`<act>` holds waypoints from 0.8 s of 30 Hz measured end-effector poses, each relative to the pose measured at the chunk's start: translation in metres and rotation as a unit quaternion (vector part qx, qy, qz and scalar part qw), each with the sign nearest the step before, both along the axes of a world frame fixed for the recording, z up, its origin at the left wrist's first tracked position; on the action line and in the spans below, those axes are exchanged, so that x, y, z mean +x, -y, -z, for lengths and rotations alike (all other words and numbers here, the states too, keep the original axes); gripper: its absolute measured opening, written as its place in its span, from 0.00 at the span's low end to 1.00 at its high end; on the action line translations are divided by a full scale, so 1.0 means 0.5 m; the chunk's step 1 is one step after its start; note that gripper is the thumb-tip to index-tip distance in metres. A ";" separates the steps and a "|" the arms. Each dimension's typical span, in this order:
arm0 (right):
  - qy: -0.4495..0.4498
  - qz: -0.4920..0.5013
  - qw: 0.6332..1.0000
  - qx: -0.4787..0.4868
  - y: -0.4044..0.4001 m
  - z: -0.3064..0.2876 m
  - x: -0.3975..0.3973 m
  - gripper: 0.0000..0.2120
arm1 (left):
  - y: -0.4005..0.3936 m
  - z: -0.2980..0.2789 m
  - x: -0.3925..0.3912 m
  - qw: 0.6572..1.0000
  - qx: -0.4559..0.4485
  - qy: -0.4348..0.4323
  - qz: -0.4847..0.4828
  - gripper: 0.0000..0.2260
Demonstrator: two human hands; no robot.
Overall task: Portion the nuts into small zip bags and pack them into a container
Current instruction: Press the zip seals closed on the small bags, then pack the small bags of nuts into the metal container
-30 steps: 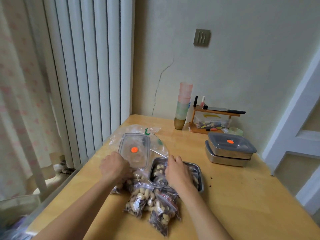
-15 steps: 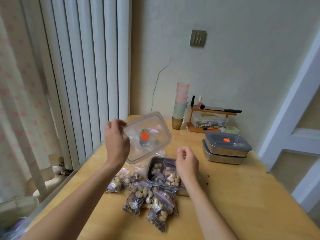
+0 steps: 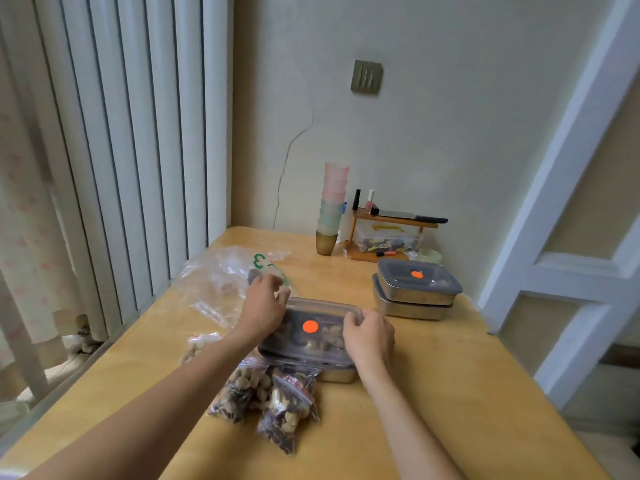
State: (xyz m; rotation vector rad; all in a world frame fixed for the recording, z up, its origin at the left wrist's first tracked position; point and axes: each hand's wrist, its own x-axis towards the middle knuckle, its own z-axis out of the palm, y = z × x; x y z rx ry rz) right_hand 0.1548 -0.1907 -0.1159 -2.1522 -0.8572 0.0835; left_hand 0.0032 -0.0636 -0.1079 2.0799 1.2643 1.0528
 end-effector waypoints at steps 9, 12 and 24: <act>-0.019 -0.044 0.997 -0.057 -0.011 0.033 0.009 0.18 | 0.048 0.041 0.001 0.989 -0.073 -0.123 -0.023 0.14; -0.020 -0.049 0.997 -0.058 -0.020 0.034 0.014 0.17 | 0.060 0.041 -0.005 0.987 -0.058 -0.151 -0.013 0.17; 0.033 -0.073 0.992 -0.097 -0.047 0.043 0.028 0.17 | 0.054 0.047 0.006 0.973 -0.104 -0.205 0.022 0.28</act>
